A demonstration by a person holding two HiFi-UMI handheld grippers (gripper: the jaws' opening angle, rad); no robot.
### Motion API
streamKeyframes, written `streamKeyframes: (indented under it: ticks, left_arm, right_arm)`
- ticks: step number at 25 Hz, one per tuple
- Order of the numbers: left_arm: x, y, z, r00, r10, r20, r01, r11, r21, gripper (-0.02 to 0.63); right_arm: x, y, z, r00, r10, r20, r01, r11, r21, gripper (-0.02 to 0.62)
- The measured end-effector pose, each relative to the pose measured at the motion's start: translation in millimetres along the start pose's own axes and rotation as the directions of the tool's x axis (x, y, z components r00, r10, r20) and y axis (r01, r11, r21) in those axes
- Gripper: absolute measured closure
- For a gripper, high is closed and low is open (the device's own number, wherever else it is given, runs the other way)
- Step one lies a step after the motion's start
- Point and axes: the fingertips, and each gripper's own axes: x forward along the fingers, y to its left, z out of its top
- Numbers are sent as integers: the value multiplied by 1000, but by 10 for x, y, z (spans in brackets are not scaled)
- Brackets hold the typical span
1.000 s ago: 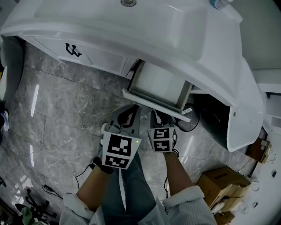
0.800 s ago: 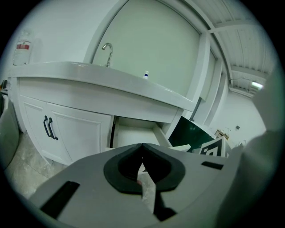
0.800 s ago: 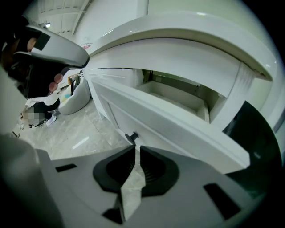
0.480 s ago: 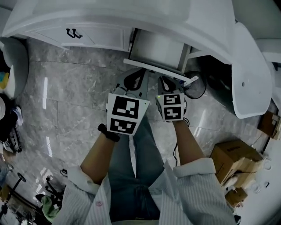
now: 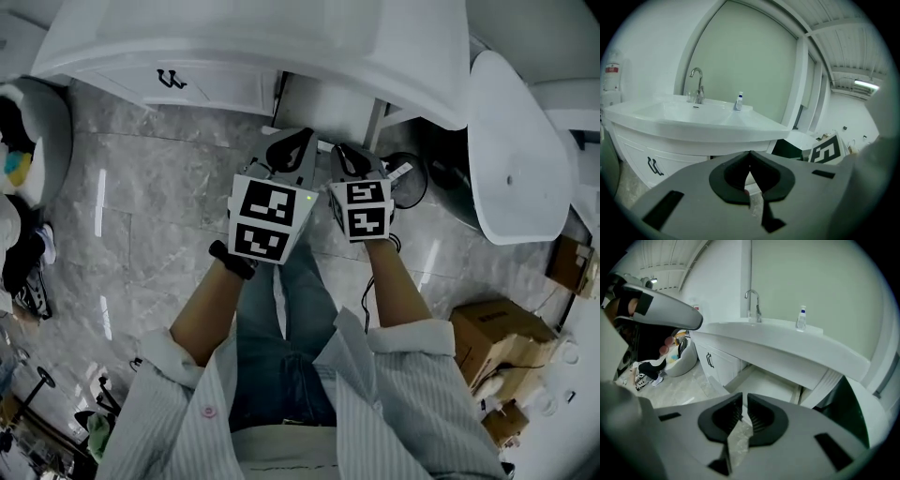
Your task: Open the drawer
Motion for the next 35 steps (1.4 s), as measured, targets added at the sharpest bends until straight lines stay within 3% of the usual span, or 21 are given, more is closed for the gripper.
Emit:
streamKeyframes:
  ticks: [17, 28, 35]
  left_arm:
    - [-344, -276, 728, 998, -36, 42, 36, 999, 23, 591]
    - [-665, -397, 1276, 990, -59, 129, 52, 997, 56, 591]
    - [-822, -538, 1499, 981, -86, 177, 70, 993, 93, 591]
  right_arm:
    - [-728, -111, 1096, 985, 12, 173, -32, 993, 110, 554]
    - [-1396, -11, 1840, 938, 67, 340, -126, 980, 156, 555]
    - [-1865, 0, 2202, 893, 60, 446, -135, 981, 139, 584]
